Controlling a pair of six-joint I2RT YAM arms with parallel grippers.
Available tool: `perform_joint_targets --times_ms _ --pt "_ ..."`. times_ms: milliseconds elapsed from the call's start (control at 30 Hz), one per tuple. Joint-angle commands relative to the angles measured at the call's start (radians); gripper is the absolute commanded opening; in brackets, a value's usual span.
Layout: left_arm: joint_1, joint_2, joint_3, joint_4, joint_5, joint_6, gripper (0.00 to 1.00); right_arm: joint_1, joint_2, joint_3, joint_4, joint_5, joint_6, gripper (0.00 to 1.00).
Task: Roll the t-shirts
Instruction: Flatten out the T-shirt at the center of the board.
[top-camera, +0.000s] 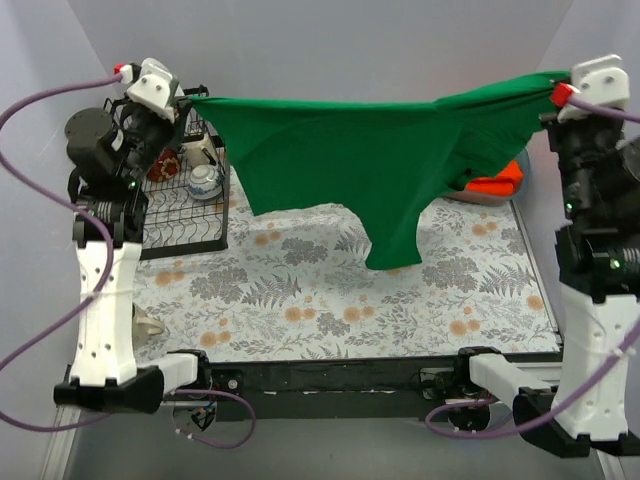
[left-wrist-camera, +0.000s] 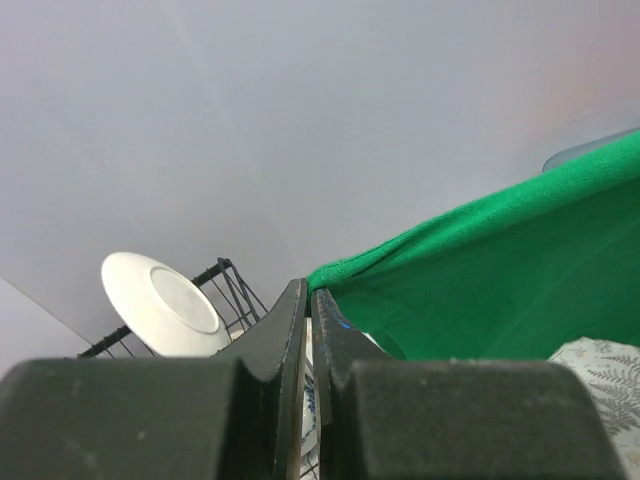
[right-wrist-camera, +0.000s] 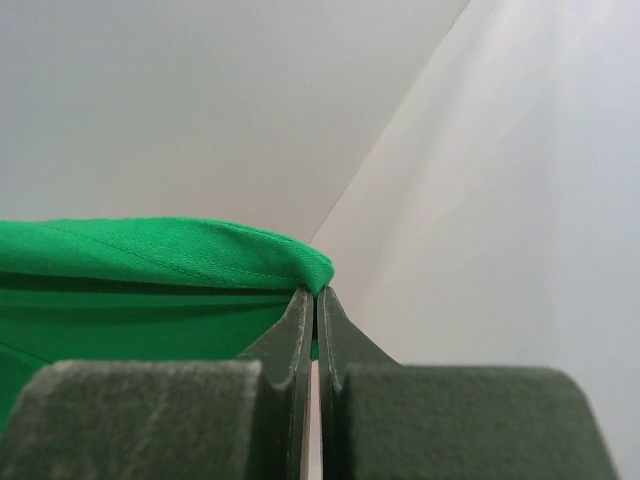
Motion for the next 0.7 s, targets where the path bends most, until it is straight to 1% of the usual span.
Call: perform_joint_targets --times_ms 0,33,133,367,433,567,667 --pt "0.016 -0.158 -0.022 -0.009 -0.038 -0.034 0.0 -0.007 -0.09 0.074 -0.021 0.015 -0.033 0.01" --pt "0.021 -0.199 -0.018 -0.014 -0.036 -0.036 0.0 -0.007 -0.113 0.109 -0.033 0.015 -0.03 0.01" --pt "0.027 -0.253 0.008 -0.031 -0.048 -0.024 0.0 -0.007 -0.147 0.195 -0.093 0.014 -0.009 0.01" --pt "0.027 -0.339 0.086 -0.028 -0.105 0.03 0.0 -0.024 -0.213 0.289 -0.089 0.033 -0.007 0.01" --pt "0.027 -0.341 0.105 -0.012 -0.121 0.036 0.0 -0.027 -0.219 0.317 -0.078 0.033 -0.016 0.01" --pt "0.027 -0.304 0.175 0.012 -0.142 0.055 0.0 -0.034 -0.222 0.328 -0.003 0.036 -0.039 0.01" --pt "0.027 -0.261 0.191 0.018 -0.118 0.096 0.0 -0.034 -0.204 0.305 0.008 0.027 -0.058 0.01"
